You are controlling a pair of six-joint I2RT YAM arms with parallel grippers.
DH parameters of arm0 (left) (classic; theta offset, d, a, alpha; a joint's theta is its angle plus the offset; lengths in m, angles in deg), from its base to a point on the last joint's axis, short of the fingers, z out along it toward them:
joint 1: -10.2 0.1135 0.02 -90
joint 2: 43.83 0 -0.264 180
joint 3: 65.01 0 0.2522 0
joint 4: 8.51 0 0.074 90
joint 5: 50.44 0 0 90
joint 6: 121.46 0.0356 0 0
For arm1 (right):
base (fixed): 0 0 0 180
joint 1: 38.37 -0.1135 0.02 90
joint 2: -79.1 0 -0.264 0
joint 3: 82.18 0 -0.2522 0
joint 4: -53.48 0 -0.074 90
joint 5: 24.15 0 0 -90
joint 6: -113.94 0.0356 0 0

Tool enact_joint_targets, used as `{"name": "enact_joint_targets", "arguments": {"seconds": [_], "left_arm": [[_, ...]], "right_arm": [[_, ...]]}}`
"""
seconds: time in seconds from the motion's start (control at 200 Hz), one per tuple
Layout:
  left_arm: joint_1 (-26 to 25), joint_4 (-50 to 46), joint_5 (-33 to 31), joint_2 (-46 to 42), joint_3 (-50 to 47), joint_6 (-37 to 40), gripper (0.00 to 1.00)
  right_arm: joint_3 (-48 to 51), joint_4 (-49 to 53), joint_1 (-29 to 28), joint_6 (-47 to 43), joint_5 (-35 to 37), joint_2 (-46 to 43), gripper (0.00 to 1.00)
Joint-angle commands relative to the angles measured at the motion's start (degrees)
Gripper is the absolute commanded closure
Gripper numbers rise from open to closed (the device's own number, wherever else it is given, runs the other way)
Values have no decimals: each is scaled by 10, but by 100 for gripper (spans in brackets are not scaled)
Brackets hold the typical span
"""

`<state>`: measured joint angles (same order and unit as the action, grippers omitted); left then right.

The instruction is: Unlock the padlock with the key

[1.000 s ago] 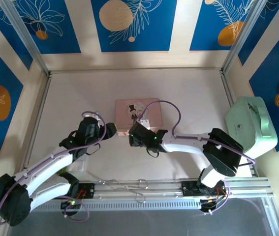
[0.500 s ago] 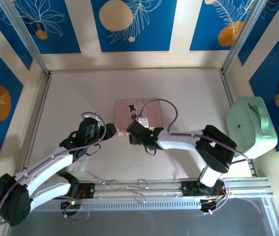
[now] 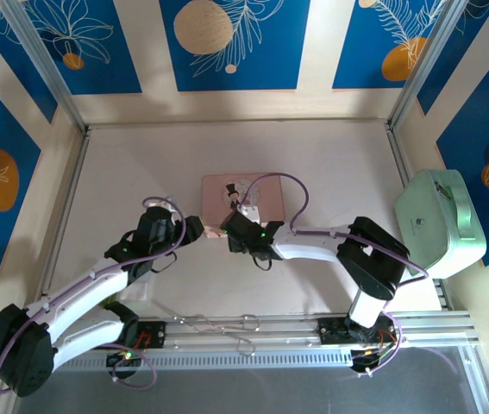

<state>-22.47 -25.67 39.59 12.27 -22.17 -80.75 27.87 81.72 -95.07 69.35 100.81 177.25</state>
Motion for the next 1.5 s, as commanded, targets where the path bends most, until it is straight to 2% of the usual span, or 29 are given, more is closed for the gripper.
{"name": "enact_joint_targets", "arguments": {"seconds": [0.0,0.77,1.496], "left_arm": [[-3,11,11,1,-9,-8,48],[-3,22,16,4,-20,-8,50],[-2,38,23,4,-33,-12,52]], "right_arm": [[-18,11,3,0,3,11,44],[-51,43,13,17,-5,37,49],[-95,95,14,24,-3,70,60]]}}
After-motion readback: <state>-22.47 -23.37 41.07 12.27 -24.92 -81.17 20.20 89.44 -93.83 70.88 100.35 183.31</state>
